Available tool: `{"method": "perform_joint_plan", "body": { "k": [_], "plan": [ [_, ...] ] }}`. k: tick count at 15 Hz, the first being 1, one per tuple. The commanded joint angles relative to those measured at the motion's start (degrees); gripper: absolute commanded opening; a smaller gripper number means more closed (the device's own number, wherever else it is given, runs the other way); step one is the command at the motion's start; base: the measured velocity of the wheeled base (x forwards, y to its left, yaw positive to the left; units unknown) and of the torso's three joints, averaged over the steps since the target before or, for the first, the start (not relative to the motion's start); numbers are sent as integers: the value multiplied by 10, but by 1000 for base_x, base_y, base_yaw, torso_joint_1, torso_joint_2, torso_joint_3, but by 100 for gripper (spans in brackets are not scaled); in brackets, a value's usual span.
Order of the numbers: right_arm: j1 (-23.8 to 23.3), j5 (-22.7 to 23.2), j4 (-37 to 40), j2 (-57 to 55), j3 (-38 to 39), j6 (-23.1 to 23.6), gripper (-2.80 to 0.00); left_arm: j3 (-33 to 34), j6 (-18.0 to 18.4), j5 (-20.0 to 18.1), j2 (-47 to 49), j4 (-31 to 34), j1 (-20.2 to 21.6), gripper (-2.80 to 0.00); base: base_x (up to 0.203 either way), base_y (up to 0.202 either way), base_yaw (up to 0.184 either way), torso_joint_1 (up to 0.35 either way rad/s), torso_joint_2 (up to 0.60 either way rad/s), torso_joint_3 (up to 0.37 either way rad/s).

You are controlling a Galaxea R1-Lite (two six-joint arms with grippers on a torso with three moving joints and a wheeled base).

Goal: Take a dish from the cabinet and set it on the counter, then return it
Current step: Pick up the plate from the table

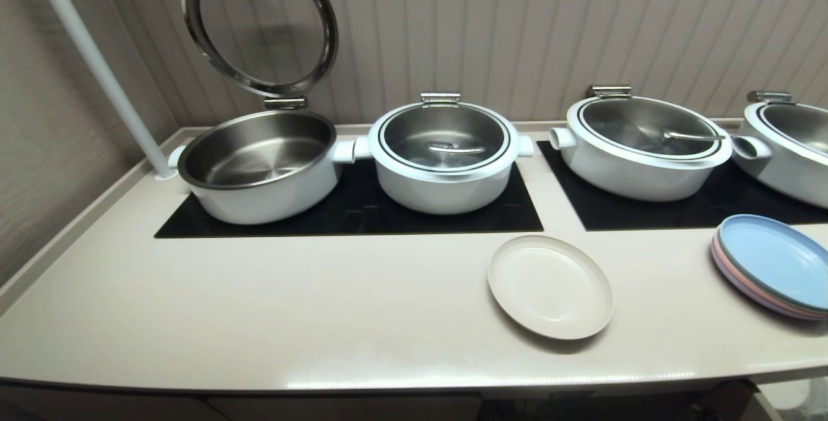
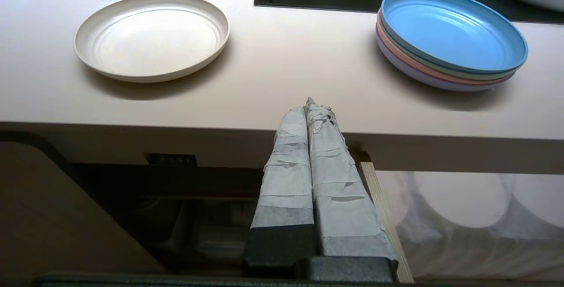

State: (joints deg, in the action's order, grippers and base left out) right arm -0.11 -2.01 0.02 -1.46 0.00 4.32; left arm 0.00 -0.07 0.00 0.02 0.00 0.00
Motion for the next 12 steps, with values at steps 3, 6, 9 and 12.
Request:
{"method": "perform_joint_plan", "body": {
  "k": [3,6,9,12],
  "plan": [
    [0,0,0,14,0,-2,-280,0,0,0,0,0,0,-280,0,0,0,0,0,0],
    [0,0,0,15,0,-3,-280,0,0,0,0,0,0,-280,0,0,0,0,0,0],
    [0,0,1,15,0,0,-280,0,0,0,0,0,0,-280,0,0,0,0,0,0],
    [0,0,1,15,0,-1,-280,0,0,0,0,0,0,-280,0,0,0,0,0,0]
  ]
}}
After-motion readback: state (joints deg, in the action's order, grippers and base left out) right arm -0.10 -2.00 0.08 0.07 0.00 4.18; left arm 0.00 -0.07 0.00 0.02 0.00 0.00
